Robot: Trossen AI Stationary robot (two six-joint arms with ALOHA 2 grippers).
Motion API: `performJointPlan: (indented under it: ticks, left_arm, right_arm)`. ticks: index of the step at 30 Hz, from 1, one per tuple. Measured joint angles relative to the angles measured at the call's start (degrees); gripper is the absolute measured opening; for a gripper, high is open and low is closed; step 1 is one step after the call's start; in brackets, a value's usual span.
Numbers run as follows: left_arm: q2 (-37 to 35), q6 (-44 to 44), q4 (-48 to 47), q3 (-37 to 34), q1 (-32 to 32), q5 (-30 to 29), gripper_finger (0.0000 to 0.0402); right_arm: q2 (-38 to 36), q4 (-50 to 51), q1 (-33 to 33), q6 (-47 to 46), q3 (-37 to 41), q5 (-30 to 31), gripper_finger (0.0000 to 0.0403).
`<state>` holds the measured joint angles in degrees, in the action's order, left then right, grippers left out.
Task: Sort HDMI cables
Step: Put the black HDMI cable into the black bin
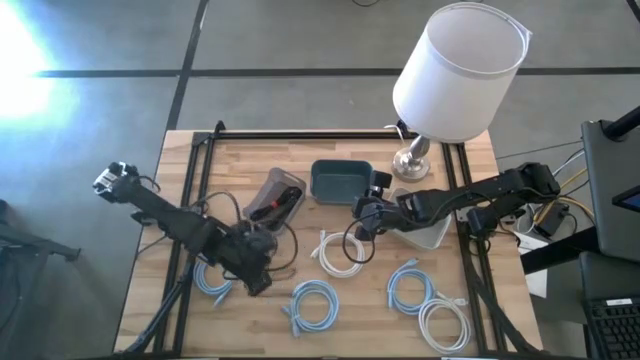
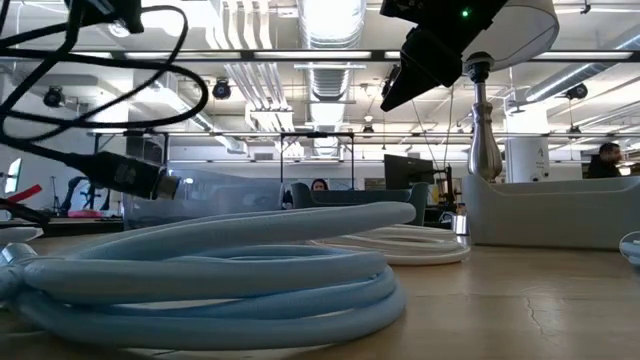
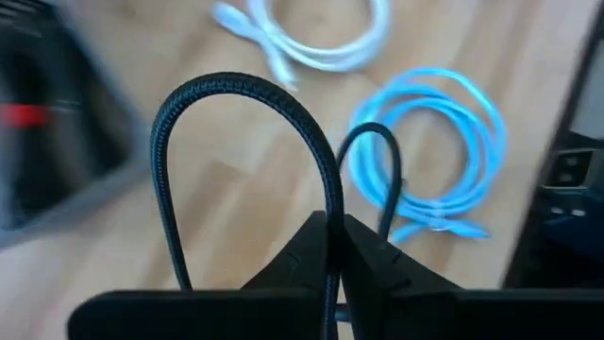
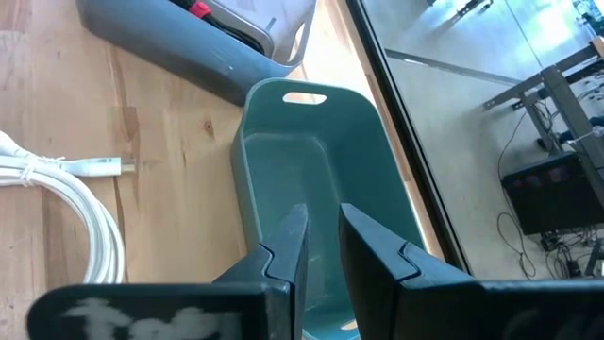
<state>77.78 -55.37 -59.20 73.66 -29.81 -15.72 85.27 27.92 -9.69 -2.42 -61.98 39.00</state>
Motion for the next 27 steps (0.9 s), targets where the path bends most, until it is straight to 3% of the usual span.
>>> performJointPlan:
  ticks: [8,18,23,27]
  left_arm:
    - [-1.4,0.2,-13.7,7.9,2.6,-17.1,0.0022]
    - [-1.6,7.9,-15.0,10.6,9.8,-36.8,0.0022]
    - [-1.0,5.9,-14.7,5.7,15.2,-37.8,0.0023]
    - [-0.6,4.3,-11.1,-0.5,18.7,-33.2,0.0023]
  right_arm:
    - [0.0,0.0,0.0,0.1,0.0,0.0,0.0057]
    - [0.0,0.0,0.0,1.1,0.0,0.0,0.0057]
    - [0.0,0.0,0.0,1.1,0.0,0.0,0.0057]
    - [0.0,0.0,0.0,1.1,0.0,0.0,0.0057]
